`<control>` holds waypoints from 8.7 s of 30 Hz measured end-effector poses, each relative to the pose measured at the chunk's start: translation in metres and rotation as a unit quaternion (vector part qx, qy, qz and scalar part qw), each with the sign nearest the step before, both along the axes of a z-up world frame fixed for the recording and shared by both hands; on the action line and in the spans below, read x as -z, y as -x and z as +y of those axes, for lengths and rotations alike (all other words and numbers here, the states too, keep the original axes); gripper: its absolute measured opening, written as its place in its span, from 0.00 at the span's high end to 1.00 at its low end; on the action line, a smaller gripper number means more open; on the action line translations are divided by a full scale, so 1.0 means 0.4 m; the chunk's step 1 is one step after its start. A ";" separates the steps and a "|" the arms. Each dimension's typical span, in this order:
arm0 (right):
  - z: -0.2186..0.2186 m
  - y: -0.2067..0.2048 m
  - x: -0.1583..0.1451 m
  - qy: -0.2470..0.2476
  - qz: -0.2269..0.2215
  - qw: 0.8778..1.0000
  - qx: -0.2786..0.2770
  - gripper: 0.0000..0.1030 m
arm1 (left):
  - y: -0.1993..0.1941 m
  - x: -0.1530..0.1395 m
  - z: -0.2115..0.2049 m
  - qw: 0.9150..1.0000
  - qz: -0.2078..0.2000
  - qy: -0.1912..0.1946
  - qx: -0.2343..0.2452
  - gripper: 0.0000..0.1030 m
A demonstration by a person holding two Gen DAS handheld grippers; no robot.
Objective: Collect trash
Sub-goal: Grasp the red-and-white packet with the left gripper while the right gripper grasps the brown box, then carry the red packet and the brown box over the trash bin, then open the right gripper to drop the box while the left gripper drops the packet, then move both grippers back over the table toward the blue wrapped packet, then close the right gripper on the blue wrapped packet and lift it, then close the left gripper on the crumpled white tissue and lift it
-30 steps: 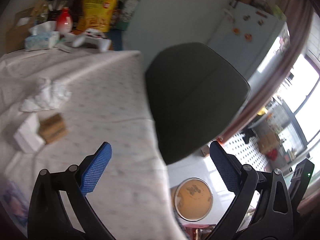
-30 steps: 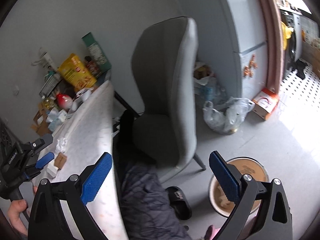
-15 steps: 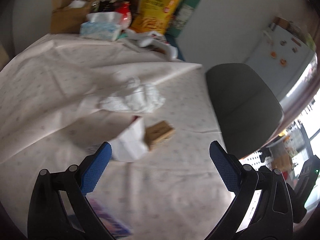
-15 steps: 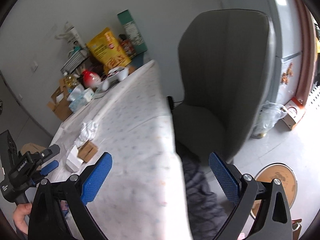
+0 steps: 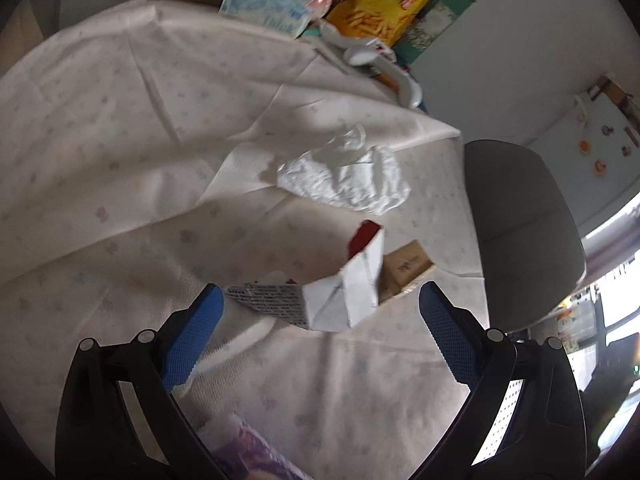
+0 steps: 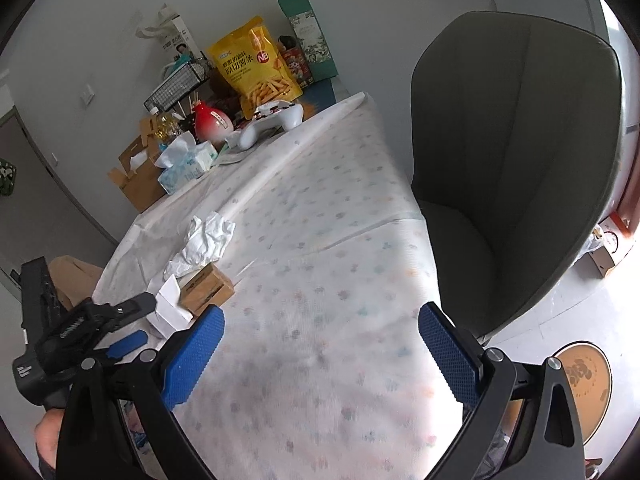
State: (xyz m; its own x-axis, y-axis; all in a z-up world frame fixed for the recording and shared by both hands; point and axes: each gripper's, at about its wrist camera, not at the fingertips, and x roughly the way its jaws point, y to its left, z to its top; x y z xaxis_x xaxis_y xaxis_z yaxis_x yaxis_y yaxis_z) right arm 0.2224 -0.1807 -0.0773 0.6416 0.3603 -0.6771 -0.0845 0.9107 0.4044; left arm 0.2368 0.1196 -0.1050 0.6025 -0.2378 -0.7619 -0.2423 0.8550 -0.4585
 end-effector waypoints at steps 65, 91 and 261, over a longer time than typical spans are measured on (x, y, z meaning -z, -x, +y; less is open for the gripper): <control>0.091 0.035 -0.001 0.036 0.012 0.996 -0.079 0.52 | 0.060 0.001 -0.014 0.998 0.015 -0.043 0.032 0.39; -0.297 0.124 0.034 -0.009 0.014 0.998 0.055 0.51 | -0.011 -0.087 -0.376 0.987 -0.020 -0.048 0.150 0.97; 0.003 -0.046 0.022 -0.055 0.019 0.994 -0.098 0.92 | -0.183 -0.015 -0.042 0.994 -0.059 -0.082 0.046 0.06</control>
State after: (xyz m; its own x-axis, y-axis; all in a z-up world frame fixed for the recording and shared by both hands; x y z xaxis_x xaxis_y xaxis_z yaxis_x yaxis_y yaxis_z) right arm 0.2407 -0.1795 -0.0860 0.5269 0.5485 -0.6492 -0.2382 0.8285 0.5067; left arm 0.3098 0.1028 -0.0990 0.6712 -0.1738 -0.7206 -0.1136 0.9366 -0.3316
